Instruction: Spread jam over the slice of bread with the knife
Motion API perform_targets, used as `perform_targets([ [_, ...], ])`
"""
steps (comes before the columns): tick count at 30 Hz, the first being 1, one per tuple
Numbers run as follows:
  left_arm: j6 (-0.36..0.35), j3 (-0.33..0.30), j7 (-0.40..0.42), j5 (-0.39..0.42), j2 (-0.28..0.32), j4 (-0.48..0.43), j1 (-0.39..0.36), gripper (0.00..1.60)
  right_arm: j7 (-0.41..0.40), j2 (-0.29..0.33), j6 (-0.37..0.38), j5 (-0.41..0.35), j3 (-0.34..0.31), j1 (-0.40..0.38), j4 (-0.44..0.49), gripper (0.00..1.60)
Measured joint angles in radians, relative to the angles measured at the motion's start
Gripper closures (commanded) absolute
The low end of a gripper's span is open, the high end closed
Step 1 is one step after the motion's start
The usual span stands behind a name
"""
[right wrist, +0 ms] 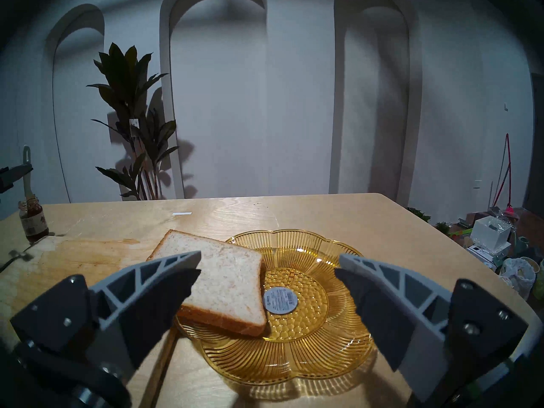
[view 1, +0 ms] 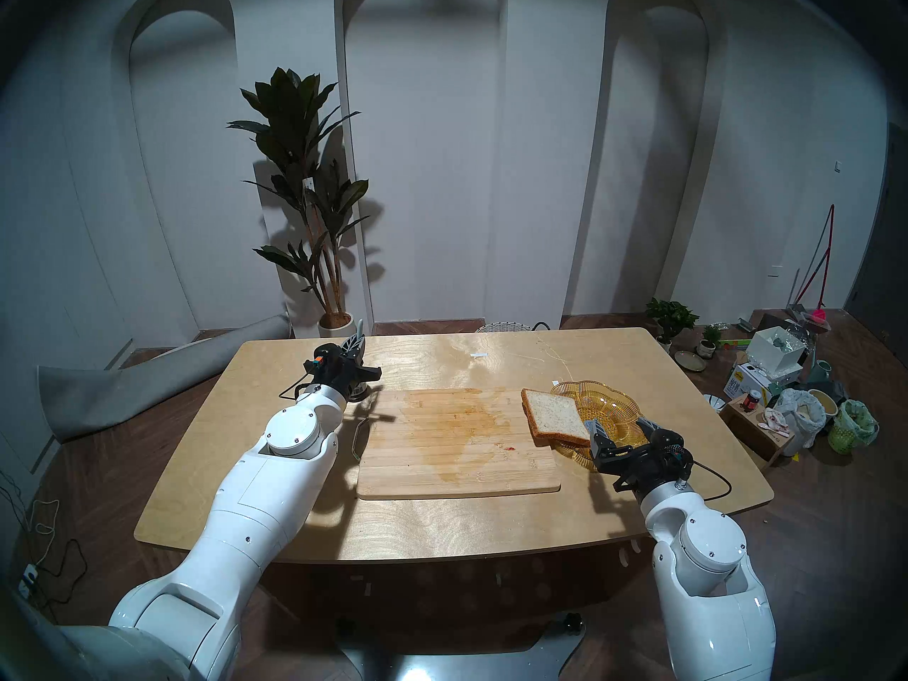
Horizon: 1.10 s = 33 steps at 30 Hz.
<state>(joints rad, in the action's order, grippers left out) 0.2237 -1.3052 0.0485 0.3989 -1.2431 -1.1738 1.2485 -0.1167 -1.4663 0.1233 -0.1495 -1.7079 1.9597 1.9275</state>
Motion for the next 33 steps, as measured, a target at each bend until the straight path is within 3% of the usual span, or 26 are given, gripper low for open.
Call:
perform_targets([
  [15,0.012,0.038,-0.043,-0.078,0.024,-0.035,0.026,1.6,0.027,-0.011,0.042,0.026,0.045,-0.002,0.05,0.0],
  [33,-0.013,0.061,-0.078,-0.111,0.036,-0.031,0.014,1.6,0.053,-0.024,0.047,0.038,0.075,0.036,0.11,0.0],
])
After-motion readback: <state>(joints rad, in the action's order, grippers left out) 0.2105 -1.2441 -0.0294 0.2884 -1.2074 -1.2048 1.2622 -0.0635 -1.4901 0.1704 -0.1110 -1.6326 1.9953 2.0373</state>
